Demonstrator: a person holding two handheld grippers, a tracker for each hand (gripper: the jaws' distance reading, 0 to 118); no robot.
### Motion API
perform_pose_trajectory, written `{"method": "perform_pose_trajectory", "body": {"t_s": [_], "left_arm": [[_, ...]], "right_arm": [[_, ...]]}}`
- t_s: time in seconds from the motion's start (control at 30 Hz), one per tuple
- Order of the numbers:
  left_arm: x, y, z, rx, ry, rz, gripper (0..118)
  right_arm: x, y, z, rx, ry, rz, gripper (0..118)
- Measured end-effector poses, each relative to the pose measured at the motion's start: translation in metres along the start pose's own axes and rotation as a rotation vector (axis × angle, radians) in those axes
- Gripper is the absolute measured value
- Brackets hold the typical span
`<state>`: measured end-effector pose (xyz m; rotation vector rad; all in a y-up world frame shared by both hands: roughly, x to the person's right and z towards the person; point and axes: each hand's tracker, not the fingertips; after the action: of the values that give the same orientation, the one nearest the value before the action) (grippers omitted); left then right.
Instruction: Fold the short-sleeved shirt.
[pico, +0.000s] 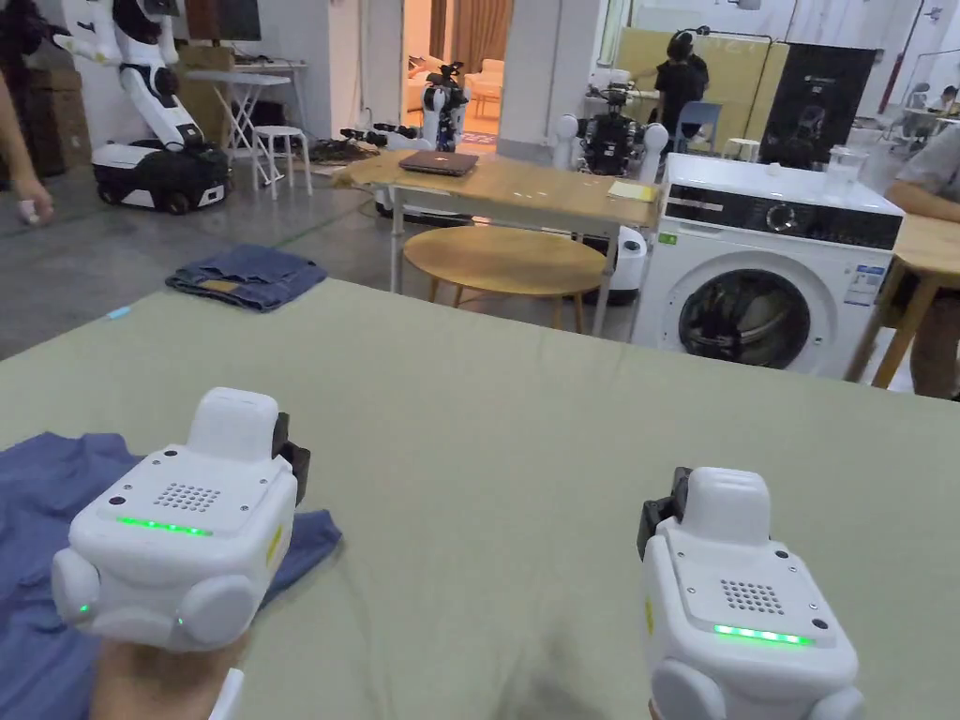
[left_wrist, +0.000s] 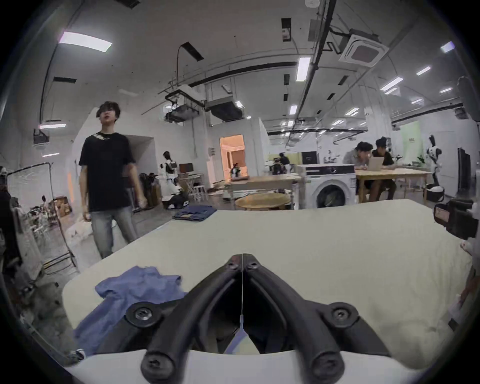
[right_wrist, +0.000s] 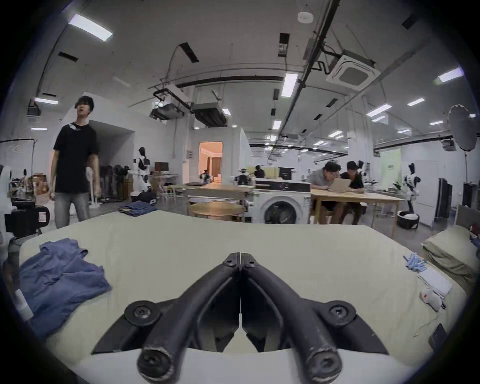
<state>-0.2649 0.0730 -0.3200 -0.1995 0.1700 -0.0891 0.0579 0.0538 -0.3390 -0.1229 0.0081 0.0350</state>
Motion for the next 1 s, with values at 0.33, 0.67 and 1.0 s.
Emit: {"method": "perform_pose_trajectory", "body": {"t_s": [0.33, 0.67, 1.0], "left_arm": [[-0.128, -0.020, -0.001, -0.291, 0.068, 0.079, 0], [-0.195, -0.060, -0.059, -0.660, 0.015, 0.258, 79], [-0.163, -0.135, -0.111, -0.909, -0.018, 0.111, 78]], "right_arm": [[-0.079, -0.011, -0.014, -0.064, 0.187, 0.034, 0], [-0.087, -0.038, -0.024, -0.143, 0.221, 0.098, 0], [-0.065, -0.052, -0.029, -0.209, 0.180, 0.128, 0]]}}
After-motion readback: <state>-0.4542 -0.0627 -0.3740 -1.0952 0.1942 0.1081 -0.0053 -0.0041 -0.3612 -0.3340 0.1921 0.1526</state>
